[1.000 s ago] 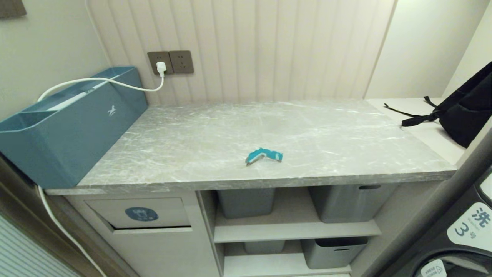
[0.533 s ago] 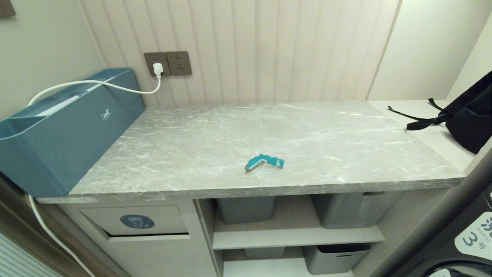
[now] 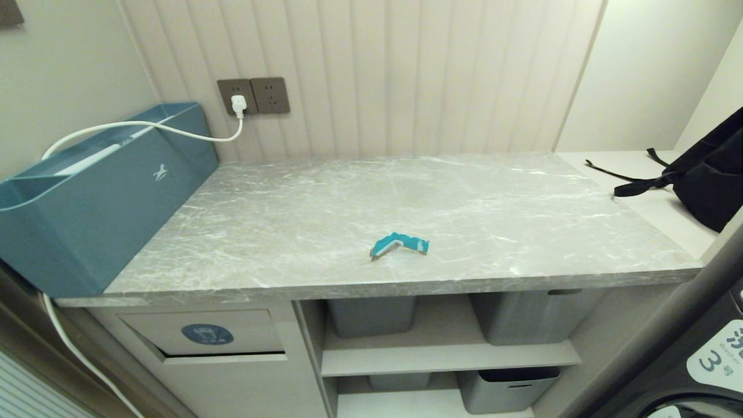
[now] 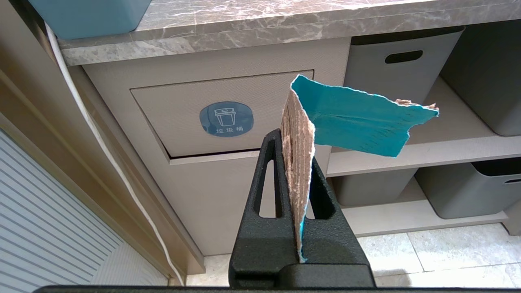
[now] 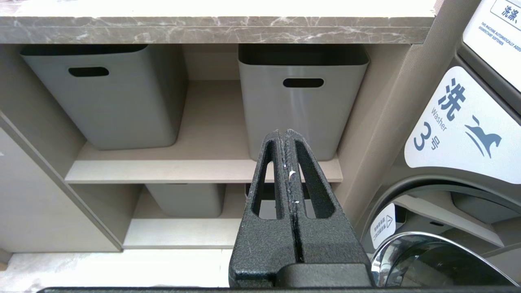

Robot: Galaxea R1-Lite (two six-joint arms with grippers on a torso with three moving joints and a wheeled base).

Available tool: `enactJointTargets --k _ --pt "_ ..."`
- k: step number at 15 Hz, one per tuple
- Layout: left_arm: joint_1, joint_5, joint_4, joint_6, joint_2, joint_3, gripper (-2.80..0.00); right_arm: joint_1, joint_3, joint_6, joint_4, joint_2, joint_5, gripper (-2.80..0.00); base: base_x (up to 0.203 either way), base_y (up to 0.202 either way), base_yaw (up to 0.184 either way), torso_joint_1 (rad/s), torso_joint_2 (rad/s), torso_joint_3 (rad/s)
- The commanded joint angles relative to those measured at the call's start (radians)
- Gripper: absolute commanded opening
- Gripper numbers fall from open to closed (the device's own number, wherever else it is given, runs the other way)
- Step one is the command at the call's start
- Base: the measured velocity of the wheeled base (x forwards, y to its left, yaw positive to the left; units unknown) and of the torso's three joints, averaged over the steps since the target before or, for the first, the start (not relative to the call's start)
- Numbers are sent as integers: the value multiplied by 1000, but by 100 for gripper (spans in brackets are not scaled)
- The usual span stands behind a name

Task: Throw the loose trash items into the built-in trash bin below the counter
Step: Put the garbage in the trash can

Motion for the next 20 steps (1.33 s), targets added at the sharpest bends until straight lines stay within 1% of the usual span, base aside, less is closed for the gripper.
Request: enactJointTargets --k 1,7,9,11,20 --pt "0 -1 0 1 -1 0 -280 0 0 0 1 -2 0 -280 0 0 0 0 0 0" --pt "0 1 0 -2 -1 0 -280 0 0 0 -1 -1 0 -280 0 0 0 0 0 0" --pt "0 0 0 -21 -1 0 -280 0 0 0 -1 -1 0 -280 0 0 0 0 0 0" --pt "0 15 0 -29 -1 0 -280 0 0 0 1 -1 0 -280 0 0 0 0 0 0" --pt "0 19 0 -41 -1 0 -280 0 0 0 1 -1 0 -280 -187 0 2 0 1 1"
